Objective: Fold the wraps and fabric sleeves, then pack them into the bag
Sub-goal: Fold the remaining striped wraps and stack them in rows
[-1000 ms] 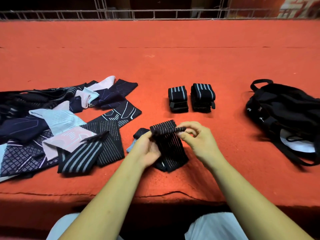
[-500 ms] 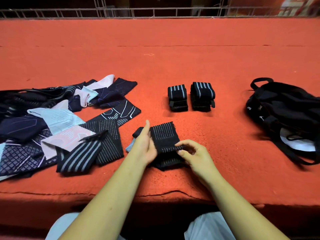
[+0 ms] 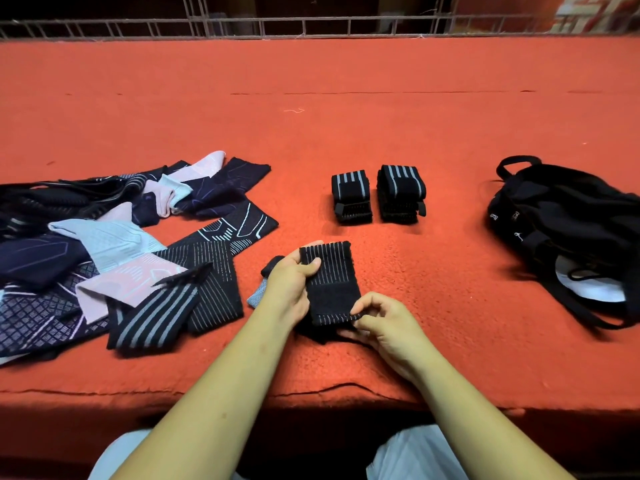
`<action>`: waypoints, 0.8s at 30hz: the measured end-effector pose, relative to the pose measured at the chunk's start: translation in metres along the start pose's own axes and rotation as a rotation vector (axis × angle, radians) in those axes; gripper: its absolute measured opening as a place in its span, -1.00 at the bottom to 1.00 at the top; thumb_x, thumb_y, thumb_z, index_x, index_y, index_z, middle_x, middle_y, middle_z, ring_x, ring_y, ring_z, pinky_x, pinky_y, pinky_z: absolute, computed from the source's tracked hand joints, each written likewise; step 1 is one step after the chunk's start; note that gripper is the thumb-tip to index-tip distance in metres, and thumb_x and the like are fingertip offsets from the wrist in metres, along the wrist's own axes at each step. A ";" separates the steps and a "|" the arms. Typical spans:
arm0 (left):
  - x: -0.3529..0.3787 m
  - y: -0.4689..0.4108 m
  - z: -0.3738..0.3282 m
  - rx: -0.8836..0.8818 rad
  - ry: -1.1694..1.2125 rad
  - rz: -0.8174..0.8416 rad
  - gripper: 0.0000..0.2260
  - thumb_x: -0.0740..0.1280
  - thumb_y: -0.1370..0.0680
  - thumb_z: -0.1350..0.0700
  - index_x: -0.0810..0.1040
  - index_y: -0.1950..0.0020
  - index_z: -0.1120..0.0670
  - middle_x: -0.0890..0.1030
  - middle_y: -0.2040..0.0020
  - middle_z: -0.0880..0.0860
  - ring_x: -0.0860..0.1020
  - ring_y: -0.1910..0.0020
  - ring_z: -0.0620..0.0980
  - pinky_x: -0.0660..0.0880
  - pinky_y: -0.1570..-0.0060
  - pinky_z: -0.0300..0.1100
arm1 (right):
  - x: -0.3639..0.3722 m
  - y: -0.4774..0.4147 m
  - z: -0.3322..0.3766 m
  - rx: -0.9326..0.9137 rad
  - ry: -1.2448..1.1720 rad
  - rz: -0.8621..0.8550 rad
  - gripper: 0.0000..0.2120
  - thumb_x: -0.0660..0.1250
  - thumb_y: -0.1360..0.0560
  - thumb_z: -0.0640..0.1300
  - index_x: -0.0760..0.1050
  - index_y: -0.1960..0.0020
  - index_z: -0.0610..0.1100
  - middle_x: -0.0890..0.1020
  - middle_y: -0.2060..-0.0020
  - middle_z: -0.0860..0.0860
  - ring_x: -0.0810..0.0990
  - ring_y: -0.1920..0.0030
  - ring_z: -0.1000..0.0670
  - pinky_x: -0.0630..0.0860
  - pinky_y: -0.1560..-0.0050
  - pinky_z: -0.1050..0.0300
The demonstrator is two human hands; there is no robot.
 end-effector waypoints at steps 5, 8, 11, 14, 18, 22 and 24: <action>0.015 0.002 -0.010 0.064 -0.033 0.096 -0.70 0.19 -0.59 0.42 0.56 -0.19 0.13 0.67 0.07 0.12 0.66 0.15 0.01 0.64 0.15 -0.09 | -0.013 -0.009 0.025 -0.085 0.125 -0.145 -0.83 0.35 -0.35 -0.21 0.38 0.15 -0.08 0.46 0.43 0.04 0.40 0.40 0.07 0.37 0.39 0.19; 0.033 0.005 -0.017 0.111 -0.075 0.193 -0.71 0.22 -0.58 0.43 0.56 -0.18 0.13 0.69 0.06 0.11 0.67 0.11 0.04 0.65 0.09 -0.08 | -0.010 -0.020 0.050 -0.159 0.161 -0.163 -0.76 0.44 -0.50 -0.17 0.42 -0.09 -0.12 0.68 0.21 -0.12 0.62 0.27 -0.03 0.54 0.24 0.05; 0.049 0.004 -0.025 0.162 -0.088 0.241 -0.77 0.24 -0.59 0.39 0.55 -0.16 0.16 0.69 0.02 0.13 0.66 0.07 0.05 0.63 0.01 -0.08 | -0.010 -0.030 0.081 -0.302 0.299 -0.184 -0.82 0.48 -0.45 -0.27 0.55 0.00 -0.17 0.71 0.16 -0.13 0.66 0.16 -0.04 0.58 0.06 -0.03; 0.057 -0.002 -0.027 0.170 -0.162 0.236 -0.85 0.29 -0.62 0.22 0.55 -0.17 0.21 0.67 -0.08 0.22 0.64 -0.02 0.10 0.58 -0.13 0.02 | -0.018 -0.041 0.105 -0.394 0.321 -0.271 -0.87 0.49 -0.44 -0.28 0.59 0.05 -0.17 0.70 0.16 -0.12 0.64 0.15 -0.02 0.58 0.03 -0.06; 0.072 -0.009 -0.025 0.210 -0.610 0.287 -0.84 0.24 -0.67 0.06 0.54 -0.03 0.12 0.65 0.18 0.13 0.63 0.27 0.04 0.59 0.24 -0.08 | -0.027 -0.057 0.131 -0.466 0.335 -0.383 -0.88 0.47 -0.45 -0.23 0.56 0.06 -0.15 0.67 0.17 -0.09 0.61 0.16 0.00 0.58 0.00 -0.09; 0.084 -0.027 -0.057 0.355 -0.599 0.258 -0.89 0.16 -0.69 0.20 0.45 -0.11 0.19 0.60 0.26 0.15 0.60 0.47 -0.04 0.46 0.50 -0.30 | -0.021 -0.083 0.146 -0.488 0.369 -0.370 -0.95 0.39 -0.49 -0.17 0.54 0.07 -0.07 0.65 0.22 -0.03 0.59 0.19 0.01 0.55 0.06 -0.06; 0.087 -0.043 -0.076 0.410 -0.582 0.200 -0.88 0.18 -0.69 0.20 0.42 -0.18 0.21 0.60 0.21 0.13 0.59 0.48 -0.05 0.44 0.50 -0.31 | -0.015 -0.099 0.150 -0.462 0.364 -0.326 -0.85 0.35 -0.53 -0.25 0.54 -0.07 -0.09 0.68 0.13 -0.08 0.62 0.16 0.01 0.54 0.09 0.03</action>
Point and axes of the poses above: each hand's wrist, its own y-axis away from the middle knuckle, its own x-axis out of the palm, z = x × y, the point moved 8 cm from there along -y, towards the middle knuckle
